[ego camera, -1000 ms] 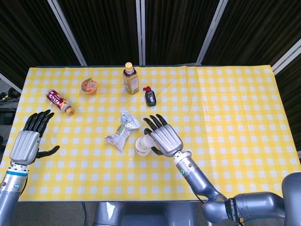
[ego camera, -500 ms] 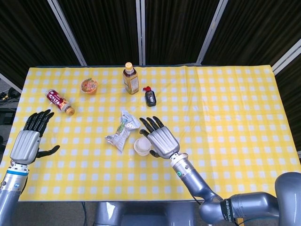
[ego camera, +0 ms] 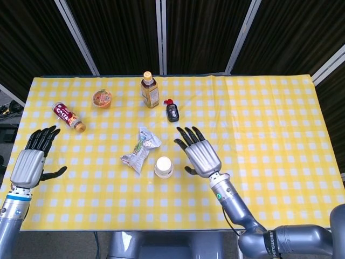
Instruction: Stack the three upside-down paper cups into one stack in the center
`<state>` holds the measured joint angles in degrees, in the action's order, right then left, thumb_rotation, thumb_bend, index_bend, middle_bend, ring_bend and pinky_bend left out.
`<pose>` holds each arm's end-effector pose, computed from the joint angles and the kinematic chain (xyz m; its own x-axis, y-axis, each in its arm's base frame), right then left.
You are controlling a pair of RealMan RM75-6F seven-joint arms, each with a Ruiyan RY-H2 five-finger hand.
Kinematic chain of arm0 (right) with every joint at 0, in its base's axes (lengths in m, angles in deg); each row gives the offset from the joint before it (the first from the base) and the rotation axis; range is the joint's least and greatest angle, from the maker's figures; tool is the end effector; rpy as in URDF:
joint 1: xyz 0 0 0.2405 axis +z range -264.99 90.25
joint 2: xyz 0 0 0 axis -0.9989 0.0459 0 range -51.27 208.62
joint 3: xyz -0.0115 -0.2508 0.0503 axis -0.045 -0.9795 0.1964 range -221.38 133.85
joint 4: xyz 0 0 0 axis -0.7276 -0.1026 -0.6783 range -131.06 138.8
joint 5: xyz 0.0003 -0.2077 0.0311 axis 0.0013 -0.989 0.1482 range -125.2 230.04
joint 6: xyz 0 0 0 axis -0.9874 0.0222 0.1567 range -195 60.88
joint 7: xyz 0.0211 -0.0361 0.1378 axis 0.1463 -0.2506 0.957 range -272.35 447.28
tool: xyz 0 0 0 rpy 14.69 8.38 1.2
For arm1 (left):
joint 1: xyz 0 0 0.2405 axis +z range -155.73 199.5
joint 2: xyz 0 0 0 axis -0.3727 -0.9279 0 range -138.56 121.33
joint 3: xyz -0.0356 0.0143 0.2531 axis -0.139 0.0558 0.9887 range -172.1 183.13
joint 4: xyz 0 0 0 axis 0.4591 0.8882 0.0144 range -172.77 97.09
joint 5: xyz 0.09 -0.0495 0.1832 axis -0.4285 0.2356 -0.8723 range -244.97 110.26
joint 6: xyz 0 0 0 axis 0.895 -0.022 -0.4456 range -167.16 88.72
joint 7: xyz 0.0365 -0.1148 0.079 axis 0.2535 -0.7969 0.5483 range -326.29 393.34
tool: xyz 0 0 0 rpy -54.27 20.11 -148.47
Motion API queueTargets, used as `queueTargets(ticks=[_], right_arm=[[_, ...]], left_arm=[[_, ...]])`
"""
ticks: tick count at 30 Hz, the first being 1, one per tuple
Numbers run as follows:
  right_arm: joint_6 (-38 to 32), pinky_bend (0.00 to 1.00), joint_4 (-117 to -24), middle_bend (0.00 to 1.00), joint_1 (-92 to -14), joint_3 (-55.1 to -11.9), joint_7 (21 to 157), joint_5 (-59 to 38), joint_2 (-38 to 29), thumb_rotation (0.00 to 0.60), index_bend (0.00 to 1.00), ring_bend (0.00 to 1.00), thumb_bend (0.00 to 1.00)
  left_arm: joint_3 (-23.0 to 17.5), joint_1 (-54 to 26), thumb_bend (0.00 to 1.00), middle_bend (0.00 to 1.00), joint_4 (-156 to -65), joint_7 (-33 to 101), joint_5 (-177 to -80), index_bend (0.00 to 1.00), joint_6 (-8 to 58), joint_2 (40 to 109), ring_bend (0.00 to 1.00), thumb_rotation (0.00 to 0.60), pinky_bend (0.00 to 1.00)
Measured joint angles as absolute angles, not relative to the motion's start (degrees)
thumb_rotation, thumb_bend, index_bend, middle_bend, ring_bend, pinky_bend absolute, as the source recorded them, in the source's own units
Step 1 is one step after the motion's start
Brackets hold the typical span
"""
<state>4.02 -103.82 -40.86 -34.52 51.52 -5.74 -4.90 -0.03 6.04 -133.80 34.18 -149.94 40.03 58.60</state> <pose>-0.0734 -0.3056 0.0253 0.4295 -0.1152 0.8957 -0.8340 -0.4310 0.3445 -0.2600 0.2428 0.1317 0.2917 0.0119 0.9564 0.9467 -0.1464 -0.2869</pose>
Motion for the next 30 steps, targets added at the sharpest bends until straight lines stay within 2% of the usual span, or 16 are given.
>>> queueTargets(ticks=[7, 10, 16, 30], right_arm=[[10.7, 0.00, -100.2, 0.00, -50.4, -39.0, 63.3, -11.9, 0.2, 0.600, 0.03, 0.00, 0.09], [12.9, 0.00, -97.0, 0.00, -54.9, -41.3, 70.9, -14.8, 2.3, 0.600, 0.00, 0.00, 0.08], [18.5, 0.00, -88.3, 0.00, -64.1, -45.4, 81.6, -20.7, 5.0, 0.600, 0.00, 0.00, 0.09], [22.7, 0.00, -81.0, 0.00, -73.6, -48.0, 91.9, -27.3, 6.6, 0.600, 0.00, 0.00, 0.08]], left_arm=[[0.8, 6.7, 0.15, 0.00, -132.5, 36.3, -150.1, 0.00, 40.5, 60.3, 0.00, 0.600, 0.00], [1.3, 7.4, 0.15, 0.00, -132.0, 37.3, -150.3, 0.00, 41.2, 61.1, 0.00, 0.600, 0.00], [2.5, 8.8, 0.15, 0.00, -131.0, 38.0, -151.0, 0.00, 42.5, 62.2, 0.00, 0.600, 0.00], [5.2, 13.4, 0.14, 0.00, -127.7, 36.6, -154.7, 0.00, 48.1, 63.4, 0.00, 0.600, 0.00]])
